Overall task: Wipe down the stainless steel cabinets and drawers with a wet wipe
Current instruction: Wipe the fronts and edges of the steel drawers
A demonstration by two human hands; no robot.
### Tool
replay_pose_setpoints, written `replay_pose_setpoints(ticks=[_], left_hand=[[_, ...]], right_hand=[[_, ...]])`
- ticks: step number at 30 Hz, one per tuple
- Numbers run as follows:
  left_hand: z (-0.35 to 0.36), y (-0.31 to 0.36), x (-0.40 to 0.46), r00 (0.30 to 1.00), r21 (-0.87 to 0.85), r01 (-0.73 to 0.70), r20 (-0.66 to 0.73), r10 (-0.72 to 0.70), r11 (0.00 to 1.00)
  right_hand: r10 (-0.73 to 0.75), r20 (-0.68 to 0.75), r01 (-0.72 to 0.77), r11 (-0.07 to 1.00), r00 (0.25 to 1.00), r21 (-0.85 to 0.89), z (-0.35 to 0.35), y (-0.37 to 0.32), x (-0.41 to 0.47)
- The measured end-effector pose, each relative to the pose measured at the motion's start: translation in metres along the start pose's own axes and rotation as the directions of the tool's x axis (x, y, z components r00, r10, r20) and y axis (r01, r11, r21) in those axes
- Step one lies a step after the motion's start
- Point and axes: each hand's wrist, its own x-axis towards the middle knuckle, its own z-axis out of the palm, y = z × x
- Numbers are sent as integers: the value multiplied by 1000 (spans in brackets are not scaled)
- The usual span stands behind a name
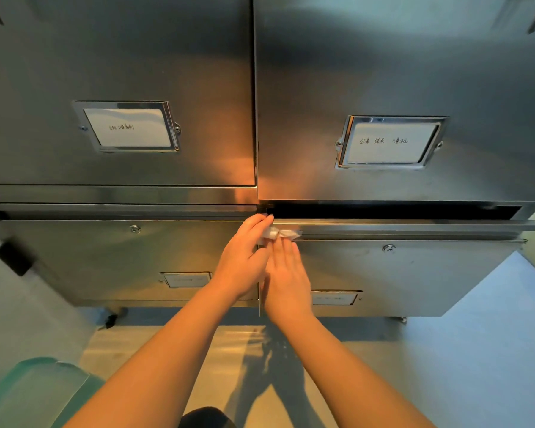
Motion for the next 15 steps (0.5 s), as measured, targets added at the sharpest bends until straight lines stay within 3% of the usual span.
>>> replay_pose_setpoints(ticks=[4,6,12,15], left_hand=[[-1,1,-1,999,-11,8,37,-7,1000],[-1,1,-2,999,-26,21,45,-19,999],[-7,0,5,997,-21,37,66,-35,999],[-13,0,10,996,-16,30,86,-28,999]], right_hand=[[194,-93,-190,981,977,44,-5,12,-6],[267,-60,-259,958,962,122,-3,-3,1],[294,-43,-283,945,955,162,3,-31,8],[422,-82,-406,899,903,162,2,-11,7]])
